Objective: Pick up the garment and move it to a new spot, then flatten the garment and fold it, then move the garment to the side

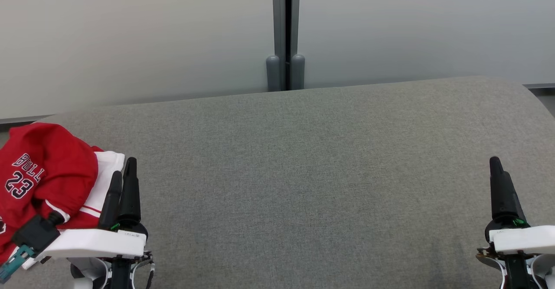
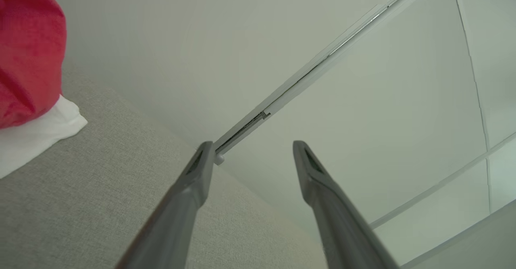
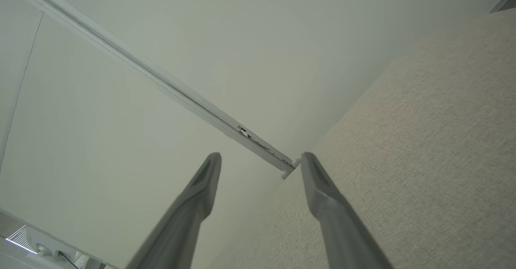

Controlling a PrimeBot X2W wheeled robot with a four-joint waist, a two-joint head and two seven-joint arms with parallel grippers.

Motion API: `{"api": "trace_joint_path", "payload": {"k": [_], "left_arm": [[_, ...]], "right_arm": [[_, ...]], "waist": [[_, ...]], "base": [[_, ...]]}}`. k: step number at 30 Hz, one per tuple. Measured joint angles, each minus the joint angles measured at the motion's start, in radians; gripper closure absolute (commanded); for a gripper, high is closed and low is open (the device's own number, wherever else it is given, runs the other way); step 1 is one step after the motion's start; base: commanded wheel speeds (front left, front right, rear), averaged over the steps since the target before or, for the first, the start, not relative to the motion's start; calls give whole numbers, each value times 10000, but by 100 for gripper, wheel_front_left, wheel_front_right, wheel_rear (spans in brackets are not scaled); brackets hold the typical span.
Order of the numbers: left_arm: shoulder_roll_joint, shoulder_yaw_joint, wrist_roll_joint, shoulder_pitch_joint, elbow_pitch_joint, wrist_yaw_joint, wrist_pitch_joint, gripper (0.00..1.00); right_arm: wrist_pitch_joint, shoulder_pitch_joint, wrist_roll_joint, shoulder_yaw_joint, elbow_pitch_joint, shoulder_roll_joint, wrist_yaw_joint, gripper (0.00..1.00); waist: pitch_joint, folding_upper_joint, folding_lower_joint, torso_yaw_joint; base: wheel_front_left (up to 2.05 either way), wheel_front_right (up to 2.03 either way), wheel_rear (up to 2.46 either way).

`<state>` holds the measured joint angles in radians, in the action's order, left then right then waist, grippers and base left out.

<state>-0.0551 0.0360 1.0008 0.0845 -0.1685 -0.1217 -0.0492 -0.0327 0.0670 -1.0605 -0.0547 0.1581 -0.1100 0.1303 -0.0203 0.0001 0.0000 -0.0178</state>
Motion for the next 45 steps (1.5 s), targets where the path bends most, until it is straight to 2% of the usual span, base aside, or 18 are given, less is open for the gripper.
{"api": "trace_joint_path", "payload": {"k": [20, 31, 45], "left_arm": [[-328, -276, -3327, -369, 257, 353, -633, 0], [-516, -433, -4750, -456, -121, 594, -963, 0], [-612, -594, -5983, -562, -602, 811, -1254, 0]], "right_arm": [[-8, -118, 3735, 619, -360, -167, 0, 0], [19, -209, 5288, 719, -291, -222, 2, 0], [-10, -389, 6543, 848, -236, -190, 2, 0]], "waist": [[-144, 0, 0, -44], [-225, 0, 0, -42], [-320, 0, 0, -59]], "base": [[0, 0, 0], [0, 0, 0], [0, 0, 0]]}}
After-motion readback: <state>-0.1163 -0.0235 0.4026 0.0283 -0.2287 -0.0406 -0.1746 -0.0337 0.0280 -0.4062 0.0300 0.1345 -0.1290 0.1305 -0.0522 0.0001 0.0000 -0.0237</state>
